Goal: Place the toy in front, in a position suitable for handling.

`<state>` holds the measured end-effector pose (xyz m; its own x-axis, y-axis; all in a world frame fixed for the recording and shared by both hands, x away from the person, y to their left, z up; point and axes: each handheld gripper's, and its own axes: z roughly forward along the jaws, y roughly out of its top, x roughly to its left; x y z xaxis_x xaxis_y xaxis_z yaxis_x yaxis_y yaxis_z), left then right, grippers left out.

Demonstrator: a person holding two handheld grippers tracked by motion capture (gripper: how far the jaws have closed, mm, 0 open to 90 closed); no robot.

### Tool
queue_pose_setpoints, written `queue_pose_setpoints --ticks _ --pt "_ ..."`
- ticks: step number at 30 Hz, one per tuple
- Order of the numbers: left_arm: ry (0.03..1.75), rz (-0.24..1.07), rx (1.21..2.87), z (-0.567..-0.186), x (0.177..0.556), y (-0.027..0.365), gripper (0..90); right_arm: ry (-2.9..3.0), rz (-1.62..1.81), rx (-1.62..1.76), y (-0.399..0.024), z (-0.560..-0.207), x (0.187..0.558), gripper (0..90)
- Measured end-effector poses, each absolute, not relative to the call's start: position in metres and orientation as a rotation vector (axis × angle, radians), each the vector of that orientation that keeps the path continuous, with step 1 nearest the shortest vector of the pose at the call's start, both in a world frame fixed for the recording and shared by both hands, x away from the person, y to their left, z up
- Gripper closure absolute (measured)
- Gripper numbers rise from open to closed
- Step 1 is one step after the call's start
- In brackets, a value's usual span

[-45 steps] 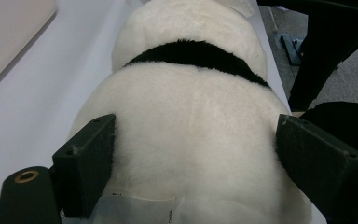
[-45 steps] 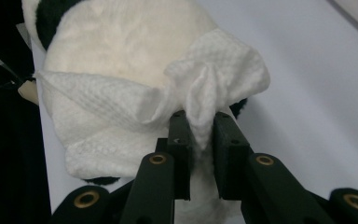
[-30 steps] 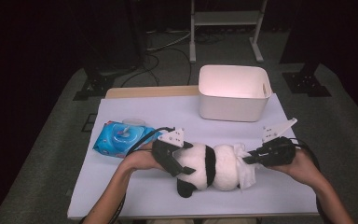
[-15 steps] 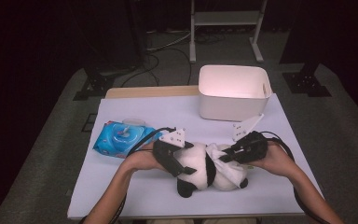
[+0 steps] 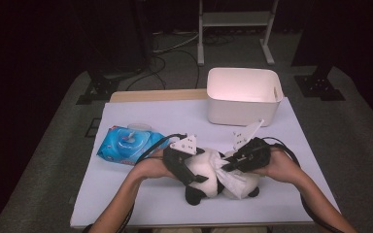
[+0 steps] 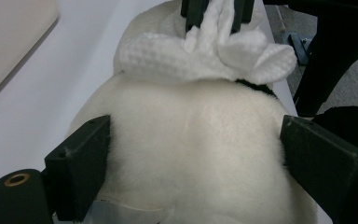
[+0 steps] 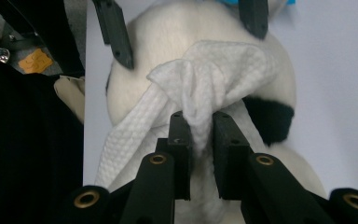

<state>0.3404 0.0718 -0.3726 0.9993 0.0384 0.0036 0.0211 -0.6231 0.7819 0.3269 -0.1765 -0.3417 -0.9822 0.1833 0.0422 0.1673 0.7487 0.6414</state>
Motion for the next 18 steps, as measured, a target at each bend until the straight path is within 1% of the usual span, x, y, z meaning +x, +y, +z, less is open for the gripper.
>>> queue_pose_setpoints --ticks 6,11,18 --pt "0.032 0.052 2.238 -0.365 0.341 0.079 11.4 2.898 1.046 0.367 -0.198 -0.344 0.324 78.4" --pt "0.026 0.045 2.225 -0.359 0.342 0.087 11.5 2.881 1.054 0.425 -0.215 -0.348 0.323 78.4" --pt "0.024 0.035 2.233 -0.358 0.341 0.092 12.2 2.872 1.062 0.46 -0.225 -0.35 0.321 78.4"
